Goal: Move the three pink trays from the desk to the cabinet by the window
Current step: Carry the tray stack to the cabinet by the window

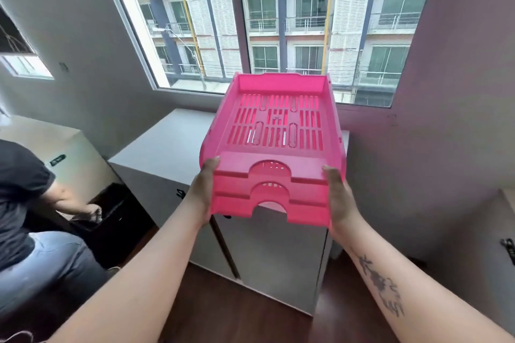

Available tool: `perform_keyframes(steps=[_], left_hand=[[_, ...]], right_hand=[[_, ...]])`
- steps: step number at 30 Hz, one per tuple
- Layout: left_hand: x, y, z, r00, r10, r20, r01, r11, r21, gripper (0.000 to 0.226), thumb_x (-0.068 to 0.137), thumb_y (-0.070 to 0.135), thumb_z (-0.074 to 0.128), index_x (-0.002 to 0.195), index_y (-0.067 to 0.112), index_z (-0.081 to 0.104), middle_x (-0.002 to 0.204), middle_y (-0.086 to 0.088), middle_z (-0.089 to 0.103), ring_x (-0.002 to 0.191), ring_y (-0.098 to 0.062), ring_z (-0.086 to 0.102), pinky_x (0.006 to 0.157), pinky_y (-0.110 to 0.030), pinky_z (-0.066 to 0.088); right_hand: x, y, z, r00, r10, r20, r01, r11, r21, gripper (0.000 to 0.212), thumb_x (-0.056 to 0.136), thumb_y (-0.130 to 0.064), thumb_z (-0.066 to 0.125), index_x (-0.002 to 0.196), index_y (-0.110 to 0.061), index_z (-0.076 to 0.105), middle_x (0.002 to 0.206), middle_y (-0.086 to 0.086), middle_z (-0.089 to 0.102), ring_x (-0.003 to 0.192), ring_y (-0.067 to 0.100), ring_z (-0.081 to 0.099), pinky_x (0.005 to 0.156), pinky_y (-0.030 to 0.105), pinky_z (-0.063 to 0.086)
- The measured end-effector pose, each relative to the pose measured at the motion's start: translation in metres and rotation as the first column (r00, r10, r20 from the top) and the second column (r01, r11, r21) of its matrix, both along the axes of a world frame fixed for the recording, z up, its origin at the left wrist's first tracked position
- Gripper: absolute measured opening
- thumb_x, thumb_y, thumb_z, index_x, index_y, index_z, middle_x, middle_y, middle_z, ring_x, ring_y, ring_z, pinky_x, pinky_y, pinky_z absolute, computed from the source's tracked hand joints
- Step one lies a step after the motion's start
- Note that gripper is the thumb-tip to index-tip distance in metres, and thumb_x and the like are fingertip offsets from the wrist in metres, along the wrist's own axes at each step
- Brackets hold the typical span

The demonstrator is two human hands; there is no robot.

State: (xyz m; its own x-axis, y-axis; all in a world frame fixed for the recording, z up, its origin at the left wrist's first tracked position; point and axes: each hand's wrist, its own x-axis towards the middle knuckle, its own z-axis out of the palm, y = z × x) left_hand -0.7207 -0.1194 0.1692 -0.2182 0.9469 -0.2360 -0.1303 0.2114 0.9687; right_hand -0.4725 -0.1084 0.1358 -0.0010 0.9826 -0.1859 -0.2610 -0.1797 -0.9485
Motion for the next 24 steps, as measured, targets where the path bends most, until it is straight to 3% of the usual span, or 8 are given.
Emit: perform_keyframes(steps=[4, 8, 15, 18, 20, 22, 24], left_hand=[[-0.06, 0.041, -0.018, 0.999, -0.034, -0.01, 0.033, 0.998, -0.055, 0.061, 0.083, 0.064, 0.046, 0.12, 0.02, 0.065, 0.11, -0.022, 0.071, 0.1, -0.041, 0.069, 0.084, -0.065, 0.053], [-0.1, 0.088, -0.037, 0.995, -0.097, 0.013, 0.098, 0.99, -0.098, 0.063, 0.082, 0.067, 0.046, 0.121, 0.022, 0.065, 0.109, -0.019, 0.073, 0.1, -0.038, 0.07, 0.084, -0.064, 0.054], [-0.118, 0.137, -0.054, 0.991, -0.133, -0.004, 0.131, 0.979, -0.159, 0.056, 0.083, 0.062, 0.048, 0.114, 0.019, 0.067, 0.101, -0.013, 0.076, 0.095, -0.034, 0.071, 0.086, -0.057, 0.056], [-0.122, 0.143, -0.05, 0.978, -0.193, -0.077, 0.181, 0.973, -0.144, 0.055, 0.085, 0.062, 0.045, 0.114, 0.021, 0.066, 0.102, -0.012, 0.075, 0.094, -0.03, 0.071, 0.082, -0.052, 0.058], [-0.126, 0.144, -0.041, 0.971, -0.189, -0.144, 0.176, 0.98, -0.096, 0.042, 0.092, 0.048, 0.045, 0.115, 0.018, 0.063, 0.103, -0.016, 0.072, 0.093, -0.031, 0.07, 0.079, -0.049, 0.06], [-0.129, 0.148, -0.028, 0.959, -0.16, -0.235, 0.158, 0.987, -0.028, 0.034, 0.093, 0.035, 0.048, 0.12, 0.017, 0.059, 0.103, -0.012, 0.07, 0.091, -0.026, 0.069, 0.069, -0.039, 0.06], [-0.131, 0.154, -0.012, 0.942, -0.125, -0.311, 0.139, 0.99, 0.023, 0.036, 0.09, 0.037, 0.051, 0.121, 0.019, 0.057, 0.105, -0.004, 0.07, 0.09, -0.02, 0.069, 0.065, -0.033, 0.059]], right_hand=[[-0.059, 0.032, -0.017, 0.998, -0.051, 0.035, 0.052, 0.998, -0.036, 0.076, 0.069, -0.08, 0.057, 0.132, -0.038, 0.054, 0.131, 0.005, 0.064, 0.122, 0.033, 0.058, 0.103, 0.064, 0.041], [-0.098, 0.065, -0.022, 0.988, -0.133, 0.08, 0.139, 0.987, -0.081, 0.072, 0.069, -0.07, 0.061, 0.13, -0.031, 0.057, 0.12, 0.011, 0.069, 0.111, 0.038, 0.064, 0.094, 0.063, 0.049], [-0.122, 0.098, -0.025, 0.952, -0.265, 0.155, 0.29, 0.942, -0.169, 0.064, 0.071, -0.063, 0.057, 0.123, -0.025, 0.061, 0.108, 0.01, 0.073, 0.104, 0.035, 0.066, 0.098, 0.058, 0.047], [-0.129, 0.095, -0.011, 0.947, -0.255, 0.196, 0.282, 0.951, -0.125, 0.06, 0.068, -0.065, 0.057, 0.116, -0.029, 0.062, 0.106, 0.006, 0.072, 0.103, 0.03, 0.064, 0.094, 0.049, 0.048], [-0.127, 0.093, 0.004, 0.937, -0.257, 0.236, 0.277, 0.959, -0.055, 0.057, 0.062, -0.068, 0.06, 0.108, -0.036, 0.062, 0.105, 0.004, 0.072, 0.101, 0.026, 0.066, 0.08, 0.041, 0.052], [-0.118, 0.098, 0.022, 0.918, -0.254, 0.304, 0.253, 0.966, 0.045, 0.061, 0.064, -0.068, 0.062, 0.116, -0.034, 0.062, 0.11, 0.003, 0.072, 0.099, 0.023, 0.069, 0.073, 0.037, 0.055], [-0.109, 0.112, 0.04, 0.888, -0.25, 0.386, 0.221, 0.968, 0.118, 0.068, 0.076, -0.059, 0.061, 0.134, -0.026, 0.055, 0.124, 0.005, 0.067, 0.105, 0.024, 0.068, 0.081, 0.043, 0.058]])
